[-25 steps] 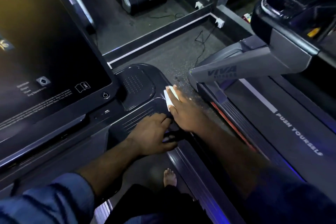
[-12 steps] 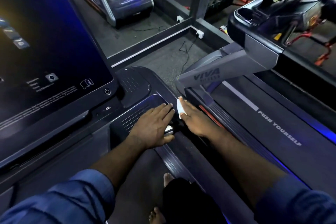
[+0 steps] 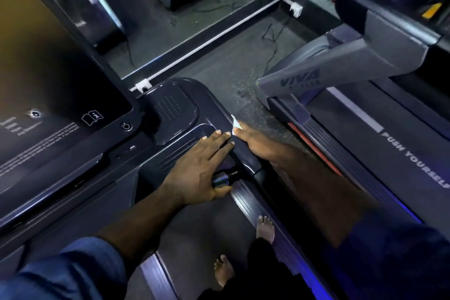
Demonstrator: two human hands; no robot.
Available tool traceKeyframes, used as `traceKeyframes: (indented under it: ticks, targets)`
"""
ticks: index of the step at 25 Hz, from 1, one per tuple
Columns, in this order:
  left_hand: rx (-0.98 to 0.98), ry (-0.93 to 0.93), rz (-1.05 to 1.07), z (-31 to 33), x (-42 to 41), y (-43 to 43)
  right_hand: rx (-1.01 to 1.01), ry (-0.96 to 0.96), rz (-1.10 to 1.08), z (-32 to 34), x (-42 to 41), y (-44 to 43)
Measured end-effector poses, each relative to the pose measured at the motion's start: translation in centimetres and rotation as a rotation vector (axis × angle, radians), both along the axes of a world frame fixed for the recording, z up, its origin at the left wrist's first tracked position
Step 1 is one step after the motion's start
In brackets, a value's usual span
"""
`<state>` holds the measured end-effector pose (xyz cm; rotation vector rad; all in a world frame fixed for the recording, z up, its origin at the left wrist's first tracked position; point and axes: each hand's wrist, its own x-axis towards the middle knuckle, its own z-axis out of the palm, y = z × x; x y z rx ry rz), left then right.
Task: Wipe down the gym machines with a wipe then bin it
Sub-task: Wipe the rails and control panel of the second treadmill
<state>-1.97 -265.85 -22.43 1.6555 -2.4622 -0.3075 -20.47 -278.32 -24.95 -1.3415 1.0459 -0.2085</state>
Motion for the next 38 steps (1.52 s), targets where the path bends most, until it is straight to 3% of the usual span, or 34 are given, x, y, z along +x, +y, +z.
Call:
traceKeyframes:
  ticks: [7,12,15,19,23,26,29,34,38]
  targets:
    - [0.071,-0.054,0.033,1.1,-0.5,-0.5,-0.012,-0.104,0.089,-0.6,-6.0,3.1]
    - [0.100,-0.092,0.050,0.9,-0.3,-0.6,-0.010,-0.182,0.136,-0.2,3.5,-5.4]
    - [0.115,-0.093,0.046,0.9,-0.3,-0.6,0.092,-0.290,0.136,0.2,8.2,-9.9]
    - [0.139,-0.065,0.053,1.1,-0.2,-0.6,0.126,-0.289,0.142,-0.5,7.3,-9.2]
    - [0.144,-0.051,0.034,1.0,-0.1,-0.5,-0.006,-0.179,0.146,-1.6,-1.1,-1.8]
    - [0.142,-0.064,0.021,0.9,-0.1,-0.7,-0.150,-0.024,0.269,-0.4,-6.2,3.2]
    - [0.121,-0.059,0.057,1.3,-0.1,-0.3,-0.317,0.124,0.296,1.0,-5.7,4.2]
    - [0.101,-0.171,0.209,2.0,-0.3,1.2,-0.790,0.406,0.433,2.6,0.5,1.9]
    - [0.187,-0.223,0.217,2.8,1.1,3.2,-0.950,0.522,0.485,4.0,-0.1,4.2]
